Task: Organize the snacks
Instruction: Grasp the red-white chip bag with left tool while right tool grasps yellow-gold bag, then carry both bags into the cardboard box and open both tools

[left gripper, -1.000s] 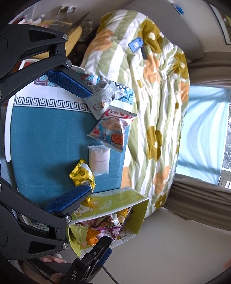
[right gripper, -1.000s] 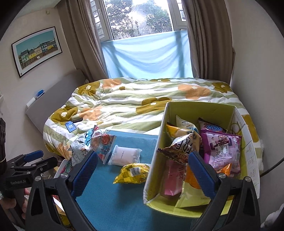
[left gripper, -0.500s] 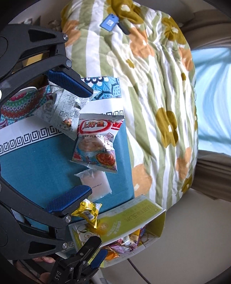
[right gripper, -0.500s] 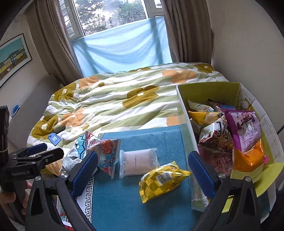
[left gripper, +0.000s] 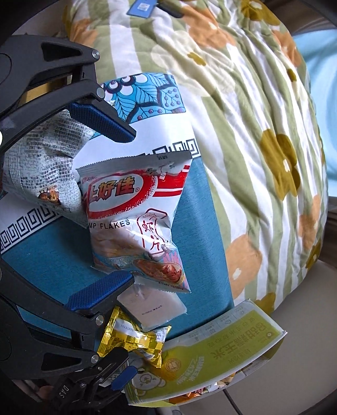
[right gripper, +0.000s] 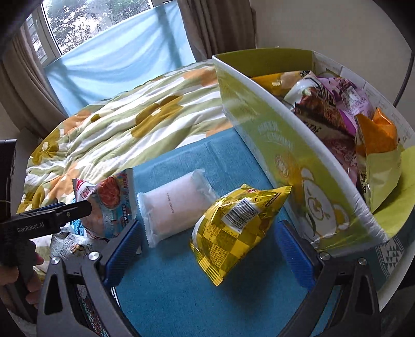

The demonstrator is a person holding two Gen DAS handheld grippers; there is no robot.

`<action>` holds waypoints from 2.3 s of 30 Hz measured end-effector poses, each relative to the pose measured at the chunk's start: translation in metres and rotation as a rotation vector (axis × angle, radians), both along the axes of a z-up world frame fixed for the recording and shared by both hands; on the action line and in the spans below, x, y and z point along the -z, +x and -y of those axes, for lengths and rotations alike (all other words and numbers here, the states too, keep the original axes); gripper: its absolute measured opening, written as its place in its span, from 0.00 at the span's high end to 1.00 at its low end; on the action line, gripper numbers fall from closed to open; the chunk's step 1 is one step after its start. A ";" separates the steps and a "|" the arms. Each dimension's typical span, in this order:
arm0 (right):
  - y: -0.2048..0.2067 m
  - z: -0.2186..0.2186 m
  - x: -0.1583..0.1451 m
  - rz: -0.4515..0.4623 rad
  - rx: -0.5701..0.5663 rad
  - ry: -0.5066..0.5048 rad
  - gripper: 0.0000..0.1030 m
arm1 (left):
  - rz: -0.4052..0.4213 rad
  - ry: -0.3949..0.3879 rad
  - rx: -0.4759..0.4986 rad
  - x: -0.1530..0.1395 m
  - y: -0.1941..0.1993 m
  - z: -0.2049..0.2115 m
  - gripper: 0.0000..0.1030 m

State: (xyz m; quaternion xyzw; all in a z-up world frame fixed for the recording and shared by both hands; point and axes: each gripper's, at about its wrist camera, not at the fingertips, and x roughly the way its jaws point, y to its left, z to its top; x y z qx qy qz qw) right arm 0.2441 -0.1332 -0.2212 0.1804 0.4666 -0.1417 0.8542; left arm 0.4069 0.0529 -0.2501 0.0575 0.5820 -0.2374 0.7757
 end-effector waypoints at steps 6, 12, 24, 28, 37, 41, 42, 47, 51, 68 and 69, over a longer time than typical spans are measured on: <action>0.007 0.006 0.021 -0.019 0.079 0.024 0.02 | -0.033 0.001 0.028 0.015 0.008 0.003 0.04; 0.011 0.015 0.032 -0.011 0.136 0.042 0.03 | -0.074 -0.035 0.041 0.024 0.013 0.003 0.04; 0.003 0.025 0.042 -0.021 0.187 0.097 0.27 | -0.064 -0.090 0.090 0.020 0.008 0.011 0.32; 0.003 0.026 0.042 -0.019 0.187 0.117 0.28 | -0.041 -0.090 0.104 0.014 0.005 0.017 0.40; -0.001 0.030 0.037 -0.008 0.151 0.127 0.35 | -0.019 -0.113 0.068 0.000 0.002 0.013 0.43; -0.007 0.027 0.027 0.019 0.124 0.110 0.35 | 0.015 -0.118 0.067 -0.018 -0.004 0.014 0.43; -0.008 0.027 0.024 0.025 0.118 0.110 0.36 | 0.025 -0.122 0.064 -0.024 -0.006 0.013 0.43; -0.014 0.023 0.004 0.051 0.082 0.108 0.36 | 0.069 -0.150 0.035 -0.053 -0.014 0.013 0.43; -0.020 0.020 -0.018 0.090 0.026 0.102 0.36 | 0.097 -0.178 0.003 -0.078 -0.022 0.013 0.43; -0.036 0.072 -0.136 0.256 -0.204 -0.002 0.36 | 0.277 -0.224 -0.077 -0.183 -0.046 0.114 0.43; -0.034 0.083 -0.141 0.267 -0.205 -0.010 0.36 | 0.277 -0.232 -0.080 -0.186 -0.046 0.128 0.43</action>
